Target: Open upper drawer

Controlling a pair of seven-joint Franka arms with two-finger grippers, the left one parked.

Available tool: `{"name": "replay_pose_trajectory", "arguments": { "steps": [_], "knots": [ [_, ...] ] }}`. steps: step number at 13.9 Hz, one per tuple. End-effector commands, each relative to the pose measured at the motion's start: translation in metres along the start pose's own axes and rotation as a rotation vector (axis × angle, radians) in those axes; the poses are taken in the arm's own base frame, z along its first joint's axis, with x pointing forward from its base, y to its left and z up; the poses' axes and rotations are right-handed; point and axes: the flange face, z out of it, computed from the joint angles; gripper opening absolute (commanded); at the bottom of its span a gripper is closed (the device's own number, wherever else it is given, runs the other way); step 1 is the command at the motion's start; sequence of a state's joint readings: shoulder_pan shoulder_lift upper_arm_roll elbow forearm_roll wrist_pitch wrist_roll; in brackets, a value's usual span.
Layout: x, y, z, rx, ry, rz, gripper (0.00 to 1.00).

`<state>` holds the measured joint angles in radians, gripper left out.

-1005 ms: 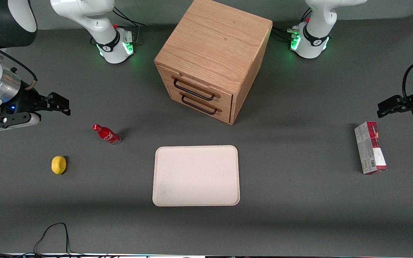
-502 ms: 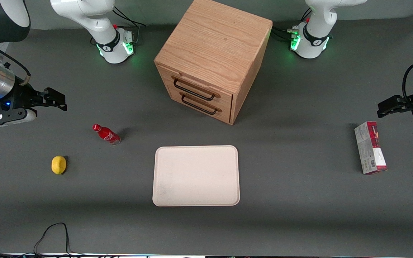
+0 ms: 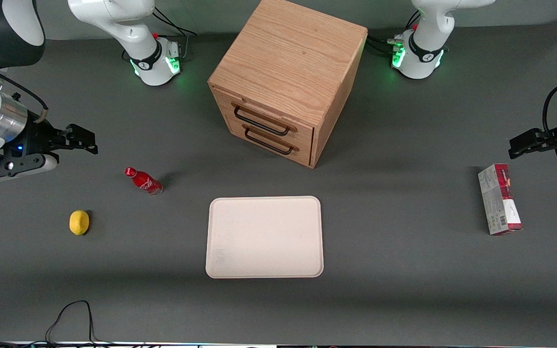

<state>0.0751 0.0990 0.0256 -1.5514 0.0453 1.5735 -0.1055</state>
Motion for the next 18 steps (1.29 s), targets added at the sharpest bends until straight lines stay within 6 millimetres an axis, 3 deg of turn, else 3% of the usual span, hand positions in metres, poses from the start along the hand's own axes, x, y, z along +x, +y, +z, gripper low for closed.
{"name": "replay_pose_trajectory", "arguments": {
  "steps": [1, 2, 7, 9, 10, 14, 18],
  "knots": [
    [0.019, -0.017, -0.002, 0.067, -0.015, -0.049, 1.0],
    [0.021, -0.023, 0.001, 0.07, -0.019, -0.064, 1.0],
    [0.042, -0.102, 0.005, 0.07, -0.004, -0.196, 1.0],
    [0.052, -0.125, 0.018, 0.075, -0.017, -0.251, 1.0],
    [0.052, -0.152, 0.023, 0.079, -0.02, -0.31, 1.0],
    [0.061, -0.222, 0.051, 0.088, 0.015, -0.399, 1.0],
    [0.057, -0.266, 0.079, 0.134, -0.032, -0.466, 1.0]
  ]
}}
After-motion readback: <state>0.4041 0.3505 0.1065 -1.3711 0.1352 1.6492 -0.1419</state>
